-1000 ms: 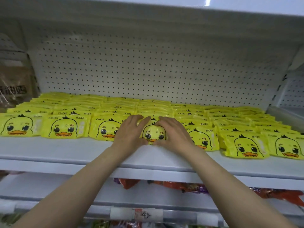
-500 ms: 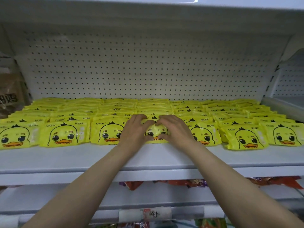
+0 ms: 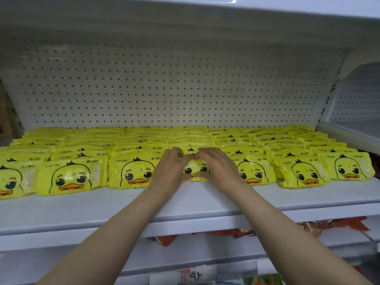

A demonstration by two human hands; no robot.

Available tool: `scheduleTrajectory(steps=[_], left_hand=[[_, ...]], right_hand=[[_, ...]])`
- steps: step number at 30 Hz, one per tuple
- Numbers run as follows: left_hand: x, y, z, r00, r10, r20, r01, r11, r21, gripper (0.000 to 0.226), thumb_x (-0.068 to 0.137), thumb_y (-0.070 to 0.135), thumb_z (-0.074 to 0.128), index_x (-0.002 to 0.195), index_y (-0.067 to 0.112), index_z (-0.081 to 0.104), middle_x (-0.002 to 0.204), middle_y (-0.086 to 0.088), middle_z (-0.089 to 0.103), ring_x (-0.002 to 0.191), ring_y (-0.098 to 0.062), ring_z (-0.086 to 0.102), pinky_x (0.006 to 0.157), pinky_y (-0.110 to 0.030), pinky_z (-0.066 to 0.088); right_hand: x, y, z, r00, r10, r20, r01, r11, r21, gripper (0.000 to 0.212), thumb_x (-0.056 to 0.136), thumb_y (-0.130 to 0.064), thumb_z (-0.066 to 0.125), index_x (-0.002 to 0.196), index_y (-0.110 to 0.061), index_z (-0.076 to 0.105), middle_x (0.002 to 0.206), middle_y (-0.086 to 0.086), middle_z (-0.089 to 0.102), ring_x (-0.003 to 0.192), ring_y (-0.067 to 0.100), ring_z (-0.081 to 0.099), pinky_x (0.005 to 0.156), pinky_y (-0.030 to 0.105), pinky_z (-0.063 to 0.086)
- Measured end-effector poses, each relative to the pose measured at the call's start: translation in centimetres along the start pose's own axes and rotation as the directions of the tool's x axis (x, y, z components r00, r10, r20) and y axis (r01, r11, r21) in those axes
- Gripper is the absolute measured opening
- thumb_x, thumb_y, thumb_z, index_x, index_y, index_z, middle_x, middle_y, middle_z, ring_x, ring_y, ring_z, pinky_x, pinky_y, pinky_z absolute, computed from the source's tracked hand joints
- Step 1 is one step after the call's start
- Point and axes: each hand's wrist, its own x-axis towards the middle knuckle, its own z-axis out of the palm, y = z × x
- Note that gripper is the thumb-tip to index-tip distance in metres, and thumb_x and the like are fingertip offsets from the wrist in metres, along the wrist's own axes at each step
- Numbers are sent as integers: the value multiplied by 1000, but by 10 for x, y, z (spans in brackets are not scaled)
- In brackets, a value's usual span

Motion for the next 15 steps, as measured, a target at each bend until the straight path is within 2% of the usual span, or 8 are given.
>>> scheduleTrajectory(steps=[5, 8, 11, 15], left_hand=[[-3, -1, 3, 999, 30, -20, -29, 999, 28, 65, 69, 29, 85, 128, 25, 59, 112, -8, 51, 98, -28, 49, 70, -35, 48], [-2, -4, 5, 998, 48, -36, -46, 998, 54, 66, 68, 31, 85, 128, 25, 59, 112, -7, 52, 97, -27, 49, 70, -31, 43], [0, -3, 4, 999, 39, -20, -38, 998, 45, 65, 71, 32, 83, 130, 25, 57, 115, -7, 49, 101, -27, 47, 74, -33, 44], [-1, 1, 1, 999, 31, -12, -31, 999, 42, 63, 72, 36, 82, 129, 23, 59, 116, -8, 52, 102, -29, 49, 75, -36, 46]], right_hand=[[-7, 3, -1, 999, 7, 40, -7, 1000, -3, 53, 73, -32, 82, 122, -30, 59, 146, -8, 48, 136, 14, 39, 97, 30, 42], [-8, 4, 0, 998, -2, 55, 2, 1000, 10, 58, 73, -28, 83, 125, -31, 58, 149, -7, 46, 138, 15, 38, 103, 33, 40], [-6, 3, 0, 999, 10, 50, -10, 1000, -6, 56, 74, -27, 83, 123, -30, 57, 148, -7, 47, 138, 15, 39, 104, 34, 42], [-9, 4, -4, 997, -25, 75, 22, 999, 32, 53, 76, -28, 81, 125, -27, 60, 150, -1, 46, 140, 19, 39, 109, 34, 37]])
